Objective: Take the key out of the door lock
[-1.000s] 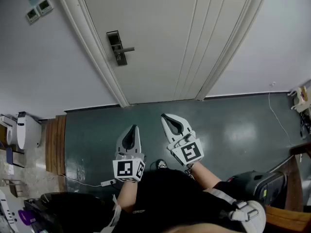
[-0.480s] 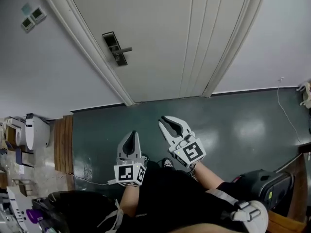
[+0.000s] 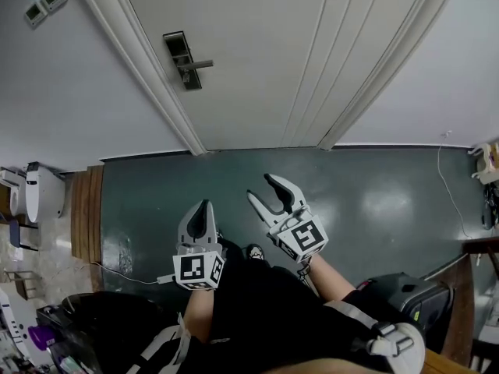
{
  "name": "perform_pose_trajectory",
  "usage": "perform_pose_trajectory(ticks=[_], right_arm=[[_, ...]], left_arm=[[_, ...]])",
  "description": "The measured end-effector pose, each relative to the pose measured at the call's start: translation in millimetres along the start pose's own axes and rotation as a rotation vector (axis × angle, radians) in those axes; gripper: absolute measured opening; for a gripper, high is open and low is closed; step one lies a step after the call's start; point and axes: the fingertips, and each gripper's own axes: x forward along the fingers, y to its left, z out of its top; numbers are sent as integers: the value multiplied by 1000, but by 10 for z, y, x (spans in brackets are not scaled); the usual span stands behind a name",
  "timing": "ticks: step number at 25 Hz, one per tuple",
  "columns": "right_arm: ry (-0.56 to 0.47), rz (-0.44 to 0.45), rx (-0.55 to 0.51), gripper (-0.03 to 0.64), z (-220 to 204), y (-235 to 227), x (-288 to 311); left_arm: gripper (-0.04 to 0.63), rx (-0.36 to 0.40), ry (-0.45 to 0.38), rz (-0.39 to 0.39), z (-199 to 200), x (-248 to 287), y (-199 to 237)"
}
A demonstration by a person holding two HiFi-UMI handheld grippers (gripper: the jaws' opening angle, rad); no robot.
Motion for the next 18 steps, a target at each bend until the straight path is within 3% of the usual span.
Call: perform_pose_trajectory(ticks=[18], right_arm=[[26,37,44,213,50,164,1611]], left_arm=[[25,-31,-4,32,234,526,1473]])
